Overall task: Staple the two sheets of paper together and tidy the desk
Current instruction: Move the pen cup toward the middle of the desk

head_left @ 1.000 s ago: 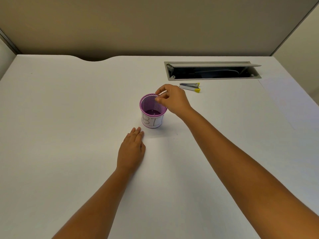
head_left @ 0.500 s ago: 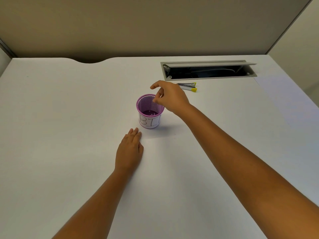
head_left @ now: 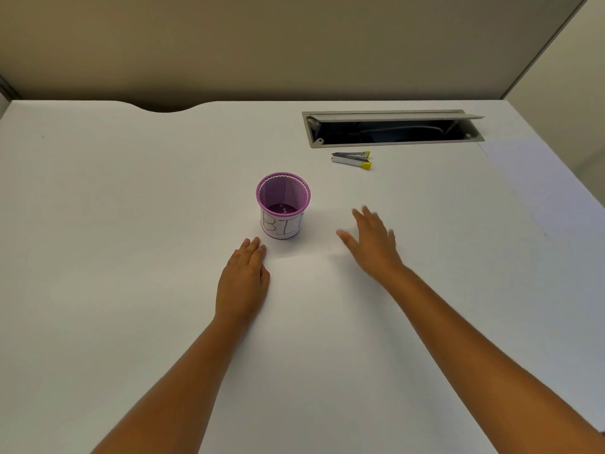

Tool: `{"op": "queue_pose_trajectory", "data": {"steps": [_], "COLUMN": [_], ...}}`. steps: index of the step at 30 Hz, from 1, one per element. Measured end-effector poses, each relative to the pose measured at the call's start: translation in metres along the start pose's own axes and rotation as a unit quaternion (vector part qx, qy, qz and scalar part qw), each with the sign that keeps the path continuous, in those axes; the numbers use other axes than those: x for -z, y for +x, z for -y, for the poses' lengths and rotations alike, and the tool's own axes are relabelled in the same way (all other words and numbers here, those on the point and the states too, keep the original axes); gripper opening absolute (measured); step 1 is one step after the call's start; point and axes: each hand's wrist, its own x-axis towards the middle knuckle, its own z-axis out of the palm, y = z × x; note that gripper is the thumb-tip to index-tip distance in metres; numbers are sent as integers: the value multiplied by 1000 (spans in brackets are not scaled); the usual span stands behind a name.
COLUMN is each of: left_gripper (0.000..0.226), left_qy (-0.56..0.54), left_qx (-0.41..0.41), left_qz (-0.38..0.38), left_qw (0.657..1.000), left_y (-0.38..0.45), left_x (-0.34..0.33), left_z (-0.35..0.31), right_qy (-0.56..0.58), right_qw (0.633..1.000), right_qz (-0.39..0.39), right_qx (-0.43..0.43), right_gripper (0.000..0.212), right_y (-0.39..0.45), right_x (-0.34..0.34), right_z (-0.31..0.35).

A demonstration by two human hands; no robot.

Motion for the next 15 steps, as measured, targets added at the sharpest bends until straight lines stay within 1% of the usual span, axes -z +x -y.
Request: {"op": "queue_pose_trajectory", "data": {"steps": [2,5,9,13,15], "left_gripper": [41,41,41,41,41], "left_qy": [0,4,6,6,9], "left_qx": [1,-1,-4,-3,-4], "left_qz": [0,-3,-6,-3,-2], "left_qw": [1000,1000,1000,1000,1000], "left_y": [0,0,0,0,0], "left_x": [-1,-2,-3,-2,-2], "left_z": [0,2,3,1,1], "right_qy": [-65,-95,-103,-90,-80], "right_qw": [996,994,994,995,996], "right_qz": [37,44,33,29,34], "right_qx": [-40,-45,-28,-29,-15], "right_gripper": [79,90,95,97,95], "right_y": [-20,-52,-63,-40,-28], "right_x": [-24,-54,-75,-78,-76], "right_z": [-18,-22,-1,20,25]}}
